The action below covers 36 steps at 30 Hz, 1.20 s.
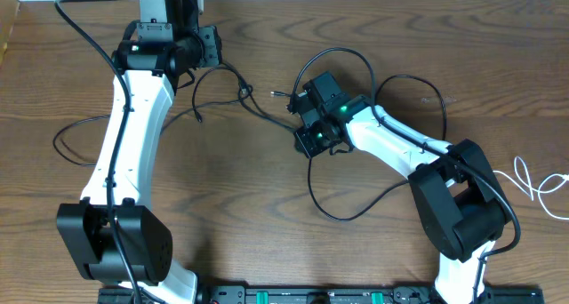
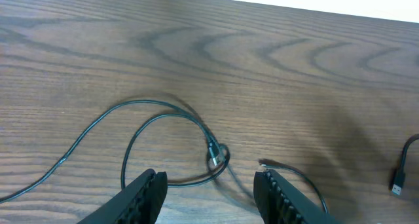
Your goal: Untangle cables
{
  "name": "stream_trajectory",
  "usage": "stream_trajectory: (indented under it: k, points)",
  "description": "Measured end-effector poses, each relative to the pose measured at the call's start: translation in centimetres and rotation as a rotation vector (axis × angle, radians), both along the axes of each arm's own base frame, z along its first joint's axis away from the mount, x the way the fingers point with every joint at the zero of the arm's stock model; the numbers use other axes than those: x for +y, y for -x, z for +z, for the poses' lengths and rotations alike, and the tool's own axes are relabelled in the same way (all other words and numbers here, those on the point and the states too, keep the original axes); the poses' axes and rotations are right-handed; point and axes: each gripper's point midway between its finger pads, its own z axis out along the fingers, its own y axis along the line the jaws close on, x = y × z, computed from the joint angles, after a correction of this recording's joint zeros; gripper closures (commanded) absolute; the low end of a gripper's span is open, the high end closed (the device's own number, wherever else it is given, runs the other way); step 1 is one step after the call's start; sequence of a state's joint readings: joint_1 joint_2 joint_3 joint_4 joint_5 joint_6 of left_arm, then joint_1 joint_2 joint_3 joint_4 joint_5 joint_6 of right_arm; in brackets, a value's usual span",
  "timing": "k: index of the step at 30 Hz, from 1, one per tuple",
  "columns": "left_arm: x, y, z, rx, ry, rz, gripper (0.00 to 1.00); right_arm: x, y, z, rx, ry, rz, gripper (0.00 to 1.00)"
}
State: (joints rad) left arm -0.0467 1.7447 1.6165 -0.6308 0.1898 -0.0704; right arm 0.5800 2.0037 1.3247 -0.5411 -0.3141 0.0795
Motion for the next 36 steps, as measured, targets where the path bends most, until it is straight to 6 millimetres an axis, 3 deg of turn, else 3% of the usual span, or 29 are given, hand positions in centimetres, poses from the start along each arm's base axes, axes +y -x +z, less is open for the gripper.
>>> stream_trajectory:
  k: [10,14,16,18,21,26,32,36]
  points:
    - [0.0,0.0,0.0,0.0,-0.004,-0.003,0.51,-0.5,-0.2,-0.2,-0.005,0.024,-0.017,0.99]
    - [0.0,0.0,0.0,-0.002,-0.012,-0.014,0.5,-0.8,-0.9,1.0,-0.034,0.011,-0.033,0.99]
    - [0.0,0.0,0.0,-0.002,-0.014,-0.015,0.5,-1.4,-1.8,3.2,-0.08,-0.015,-0.055,0.99]
    - [0.0,0.0,0.0,-0.002,-0.015,-0.017,0.43,-2.1,-2.9,6.4,-0.147,-0.053,-0.084,0.99]
    - [0.0,0.0,0.0,-0.003,-0.017,-0.021,0.4,-4.5,-4.5,13.2,-0.293,-0.13,-0.149,0.99]
    - [0.0,0.0,0.0,-0.002,-0.017,-0.02,0.39,-9.7,-5.1,22.7,-0.501,-0.214,-0.26,0.99]
    - [-0.1,0.1,0.0,-0.002,-0.017,-0.023,0.4,-14.9,-3.5,30.2,-0.689,-0.255,-0.354,0.99]
    - [-0.7,0.1,0.0,-0.003,-0.018,-0.036,0.4,-17.9,-2.2,33.1,-0.777,-0.245,-0.416,0.99]
